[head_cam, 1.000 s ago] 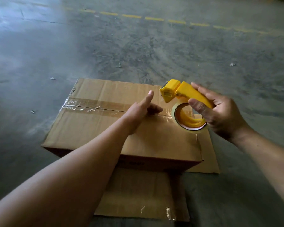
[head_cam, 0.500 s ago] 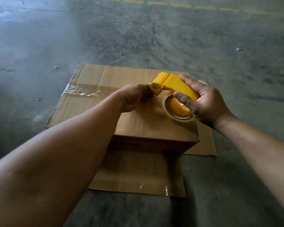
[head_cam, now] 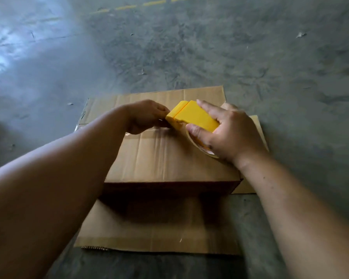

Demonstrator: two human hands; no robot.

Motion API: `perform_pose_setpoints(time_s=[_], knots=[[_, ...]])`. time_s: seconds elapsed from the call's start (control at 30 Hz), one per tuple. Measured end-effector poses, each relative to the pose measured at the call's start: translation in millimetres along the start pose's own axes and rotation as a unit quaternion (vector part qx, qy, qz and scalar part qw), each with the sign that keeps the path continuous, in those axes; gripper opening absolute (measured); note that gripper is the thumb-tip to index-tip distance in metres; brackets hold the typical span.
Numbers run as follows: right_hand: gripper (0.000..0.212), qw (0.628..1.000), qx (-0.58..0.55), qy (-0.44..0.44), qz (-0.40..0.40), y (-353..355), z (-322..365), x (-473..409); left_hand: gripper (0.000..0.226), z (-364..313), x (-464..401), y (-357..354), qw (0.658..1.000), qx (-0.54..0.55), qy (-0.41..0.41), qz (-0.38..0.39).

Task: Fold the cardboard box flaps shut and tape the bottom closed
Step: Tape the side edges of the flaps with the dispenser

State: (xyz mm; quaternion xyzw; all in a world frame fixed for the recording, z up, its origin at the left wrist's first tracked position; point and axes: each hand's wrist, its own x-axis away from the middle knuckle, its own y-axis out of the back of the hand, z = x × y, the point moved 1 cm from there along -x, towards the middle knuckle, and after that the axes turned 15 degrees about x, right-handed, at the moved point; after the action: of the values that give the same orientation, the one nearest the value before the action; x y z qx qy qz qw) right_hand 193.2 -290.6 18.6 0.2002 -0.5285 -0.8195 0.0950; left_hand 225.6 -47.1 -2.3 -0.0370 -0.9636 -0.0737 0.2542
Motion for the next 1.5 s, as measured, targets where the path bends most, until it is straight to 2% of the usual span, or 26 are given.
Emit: perform_pose_setpoints(time_s=[0.07, 0.17, 0.27, 0.37, 0.6, 0.67, 0.73, 0.8, 0.9, 0.97, 1.07, 1.17, 1.3, 1.5], knots=[[0.069, 0.999, -0.02, -0.027, -0.002, -0.5, 4.9, 3.3, 0.015, -6.9, 4.1, -5.3, 0.999, 0.026, 0.026, -0.009], [0.072, 0.999, 0.003, -0.028, 0.036, 7.0, 9.5, 4.0, 0.016, -16.8, 12.5, -10.3, 0.997, 0.028, 0.058, -0.032], [0.072, 0.998, 0.027, -0.034, 0.054, 11.8, 13.1, 2.8, 0.02, -22.1, 12.0, -11.1, 0.996, 0.03, 0.079, -0.024], [0.071, 0.998, 0.044, -0.043, 0.029, 7.0, 17.1, 5.8, 0.028, -29.6, 9.8, -14.0, 0.995, -0.022, 0.094, 0.023], [0.075, 0.995, 0.029, -0.095, 0.008, 9.7, 27.3, 20.3, 0.021, -48.5, 10.3, -18.5, 0.988, -0.107, 0.095, 0.066], [0.075, 0.994, 0.015, -0.109, 0.01, 12.0, 31.1, 26.2, 0.015, -55.5, 11.5, -19.0, 0.985, -0.136, 0.084, 0.058], [0.074, 0.992, 0.008, -0.128, 0.006, 14.0, 34.0, 32.5, 0.023, -61.0, 7.7, -18.3, 0.98, -0.183, 0.069, 0.034], [0.074, 0.99, 0.007, -0.144, -0.005, 15.1, 37.9, 37.4, 0.028, -69.0, 4.0, -18.7, 0.969, -0.24, 0.043, 0.049], [0.074, 0.987, 0.019, -0.157, -0.022, 12.9, 43.1, 41.1, 0.026, -81.5, -3.3, -20.0, 0.921, -0.373, -0.013, 0.112], [0.075, 0.986, 0.021, -0.163, -0.036, 10.3, 44.6, 42.9, 0.023, -85.2, -11.3, -21.7, 0.905, -0.403, -0.044, 0.129], [0.077, 0.983, 0.016, -0.178, -0.044, 6.4, 43.7, 44.6, 0.021, -84.8, -22.4, -26.2, 0.898, -0.406, -0.11, 0.129], [0.08, 0.98, 0.014, -0.192, -0.045, 3.7, 42.8, 43.9, 0.017, -79.1, -31.3, -28.6, 0.916, -0.353, -0.144, 0.127], [0.081, 0.978, 0.036, -0.203, -0.027, 3.5, 46.9, 36.5, 0.015, -64.5, -41.6, -27.0, 0.933, -0.302, -0.143, 0.134], [0.077, 0.973, 0.069, -0.218, -0.028, 12.7, 43.8, 47.0, 0.014, -47.1, -62.1, -12.8, 0.956, -0.242, -0.141, 0.084]])
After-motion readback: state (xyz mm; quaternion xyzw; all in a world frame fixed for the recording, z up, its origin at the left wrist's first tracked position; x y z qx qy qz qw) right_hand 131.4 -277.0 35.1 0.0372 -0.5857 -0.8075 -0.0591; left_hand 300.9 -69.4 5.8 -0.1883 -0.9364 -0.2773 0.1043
